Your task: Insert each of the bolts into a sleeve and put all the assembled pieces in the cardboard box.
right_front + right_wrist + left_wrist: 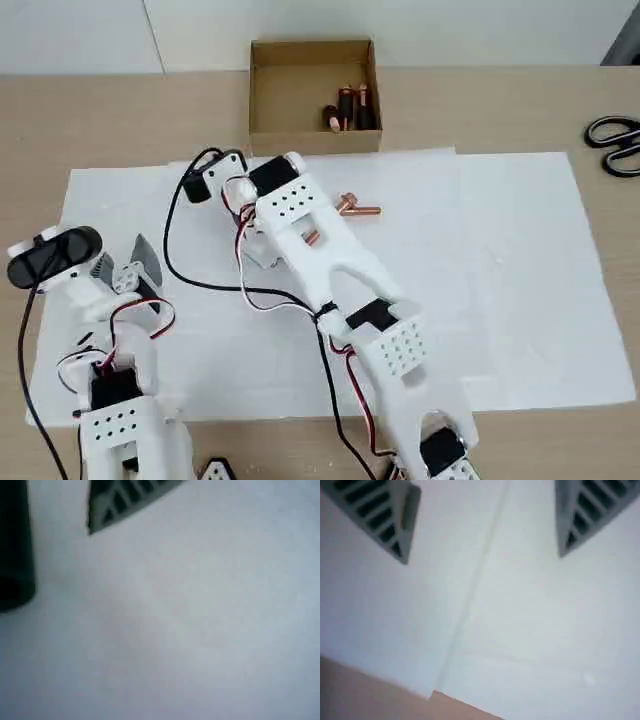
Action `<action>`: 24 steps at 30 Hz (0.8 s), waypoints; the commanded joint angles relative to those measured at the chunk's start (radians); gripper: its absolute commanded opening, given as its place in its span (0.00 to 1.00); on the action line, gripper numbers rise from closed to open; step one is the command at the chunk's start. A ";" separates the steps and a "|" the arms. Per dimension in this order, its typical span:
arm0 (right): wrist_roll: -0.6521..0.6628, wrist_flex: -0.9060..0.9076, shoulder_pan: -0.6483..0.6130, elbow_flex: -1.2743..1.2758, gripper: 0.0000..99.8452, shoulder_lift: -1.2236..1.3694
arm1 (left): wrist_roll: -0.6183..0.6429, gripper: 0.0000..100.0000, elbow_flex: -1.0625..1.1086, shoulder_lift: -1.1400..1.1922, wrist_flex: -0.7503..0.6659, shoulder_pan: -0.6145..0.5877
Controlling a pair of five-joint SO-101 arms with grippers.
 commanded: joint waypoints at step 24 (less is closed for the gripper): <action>0.011 -0.036 -0.018 -0.034 0.14 0.081 | 0.006 0.19 -0.033 -0.021 -0.028 0.018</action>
